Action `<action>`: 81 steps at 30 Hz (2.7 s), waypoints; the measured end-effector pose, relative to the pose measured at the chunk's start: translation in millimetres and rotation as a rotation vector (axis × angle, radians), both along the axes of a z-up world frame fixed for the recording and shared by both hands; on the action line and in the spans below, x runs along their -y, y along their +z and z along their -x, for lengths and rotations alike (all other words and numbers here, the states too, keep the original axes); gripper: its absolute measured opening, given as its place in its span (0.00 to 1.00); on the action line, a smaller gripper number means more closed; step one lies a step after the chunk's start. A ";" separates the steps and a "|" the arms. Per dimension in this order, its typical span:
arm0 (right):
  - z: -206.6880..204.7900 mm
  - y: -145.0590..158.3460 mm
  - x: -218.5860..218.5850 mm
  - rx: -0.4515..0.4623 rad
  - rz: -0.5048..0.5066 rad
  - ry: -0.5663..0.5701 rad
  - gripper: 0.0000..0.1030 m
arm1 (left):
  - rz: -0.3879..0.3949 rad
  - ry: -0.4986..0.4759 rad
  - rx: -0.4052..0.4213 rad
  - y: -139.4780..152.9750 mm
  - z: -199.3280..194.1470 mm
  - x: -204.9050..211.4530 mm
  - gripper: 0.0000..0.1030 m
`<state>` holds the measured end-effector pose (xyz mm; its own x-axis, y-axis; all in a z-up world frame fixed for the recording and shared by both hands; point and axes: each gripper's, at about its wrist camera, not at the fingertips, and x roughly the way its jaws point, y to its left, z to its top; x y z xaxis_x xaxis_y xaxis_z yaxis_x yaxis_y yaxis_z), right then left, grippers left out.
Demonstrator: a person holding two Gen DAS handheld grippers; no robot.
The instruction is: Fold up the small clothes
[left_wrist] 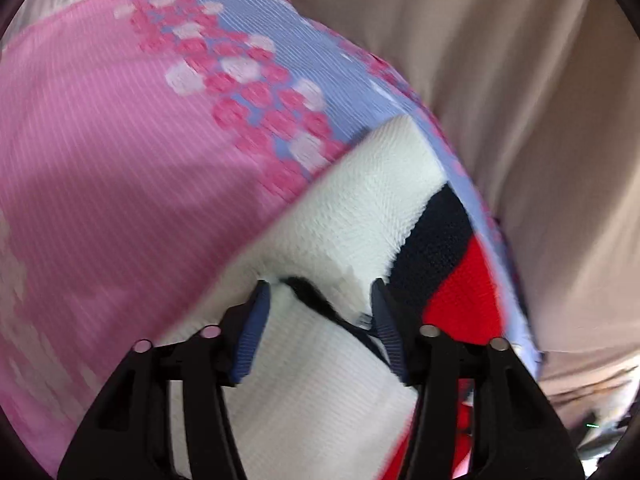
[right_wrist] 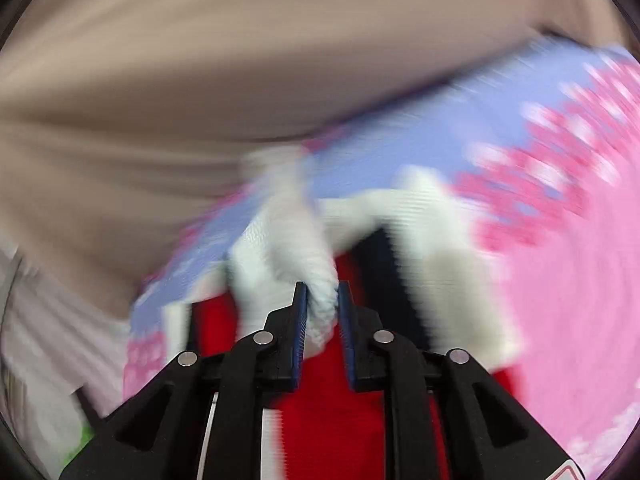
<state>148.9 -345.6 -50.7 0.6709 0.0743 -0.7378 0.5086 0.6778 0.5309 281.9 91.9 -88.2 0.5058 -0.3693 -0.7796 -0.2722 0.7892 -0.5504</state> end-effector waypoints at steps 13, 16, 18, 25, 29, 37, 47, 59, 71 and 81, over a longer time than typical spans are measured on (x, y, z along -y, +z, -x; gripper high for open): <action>-30.7 -46.3 8.9 -0.107 -0.026 0.086 0.01 | 0.060 0.153 0.037 12.9 -25.4 -10.1 0.08; -34.5 18.9 0.2 0.108 0.008 0.126 0.01 | 0.030 0.169 0.125 42.6 -20.4 -24.8 0.09; -24.9 60.0 0.7 0.265 -0.001 0.136 0.01 | -0.009 0.159 0.088 31.2 -22.6 -28.1 0.09; -10.8 -34.6 6.3 -0.061 -0.029 0.076 0.12 | -0.040 0.130 -0.023 -22.6 -21.5 -27.5 0.12; -15.7 -49.1 -26.5 -0.135 0.061 0.153 0.48 | -0.040 0.126 -0.033 -23.8 -24.9 -25.4 0.13; -23.3 0.3 -28.5 0.048 0.041 0.154 0.06 | -0.073 0.072 -0.036 -22.3 -32.9 -23.2 0.11; -32.3 -59.0 -20.9 -0.154 0.127 0.173 0.10 | -0.140 0.050 -0.011 -26.6 -32.9 -12.6 0.13; -132.9 -15.3 -197.6 -0.060 0.167 0.636 0.07 | -0.089 0.018 0.001 -29.3 -31.1 -20.8 0.13; -278.0 -65.8 -266.9 -0.204 0.238 0.617 0.00 | -0.085 -0.062 0.021 -30.3 -33.0 -25.2 0.13; -179.3 -17.4 -209.3 -0.044 0.206 0.487 0.02 | -0.172 -0.118 0.054 -17.1 -15.1 -18.5 0.17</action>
